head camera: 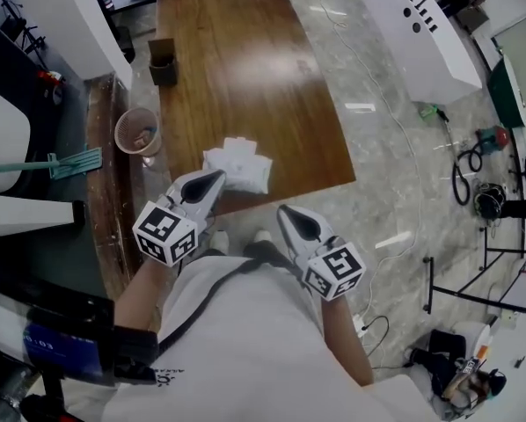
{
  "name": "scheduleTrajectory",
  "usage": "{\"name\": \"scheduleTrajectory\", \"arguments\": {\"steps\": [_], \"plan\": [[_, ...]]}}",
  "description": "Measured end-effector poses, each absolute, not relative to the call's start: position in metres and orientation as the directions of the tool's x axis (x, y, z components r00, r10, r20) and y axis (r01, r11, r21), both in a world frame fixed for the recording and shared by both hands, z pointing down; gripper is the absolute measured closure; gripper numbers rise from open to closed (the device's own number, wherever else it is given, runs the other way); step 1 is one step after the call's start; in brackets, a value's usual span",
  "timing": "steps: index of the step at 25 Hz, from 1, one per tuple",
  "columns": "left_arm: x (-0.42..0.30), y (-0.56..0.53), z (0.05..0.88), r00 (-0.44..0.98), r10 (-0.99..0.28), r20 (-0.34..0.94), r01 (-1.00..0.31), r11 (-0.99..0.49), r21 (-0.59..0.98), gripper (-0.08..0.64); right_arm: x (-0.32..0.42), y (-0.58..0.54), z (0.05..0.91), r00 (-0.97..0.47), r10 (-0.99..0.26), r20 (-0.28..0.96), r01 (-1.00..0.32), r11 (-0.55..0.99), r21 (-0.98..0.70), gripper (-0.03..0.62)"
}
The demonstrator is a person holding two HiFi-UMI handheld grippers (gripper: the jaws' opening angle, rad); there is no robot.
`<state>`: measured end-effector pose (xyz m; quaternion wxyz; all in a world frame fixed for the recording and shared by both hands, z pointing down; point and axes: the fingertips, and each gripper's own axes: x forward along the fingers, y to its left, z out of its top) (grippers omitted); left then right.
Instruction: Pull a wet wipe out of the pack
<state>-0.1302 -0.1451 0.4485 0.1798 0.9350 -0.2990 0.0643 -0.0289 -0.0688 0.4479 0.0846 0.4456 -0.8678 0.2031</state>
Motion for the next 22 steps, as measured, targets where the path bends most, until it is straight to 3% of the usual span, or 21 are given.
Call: {"name": "scheduleTrajectory", "arguments": {"steps": [10, 22], "plan": [[-0.130, -0.167, 0.455, 0.738, -0.614, 0.278, -0.674, -0.680, 0.288, 0.555, -0.035, -0.128, 0.453, -0.683, -0.641, 0.349, -0.728, 0.636, -0.256, 0.584], [-0.141, -0.160, 0.476, 0.593, -0.727, 0.346, -0.804, -0.514, 0.299, 0.555, -0.054, -0.158, 0.519, -0.760, -0.411, 0.504, -0.582, 0.775, -0.246, 0.584]]}}
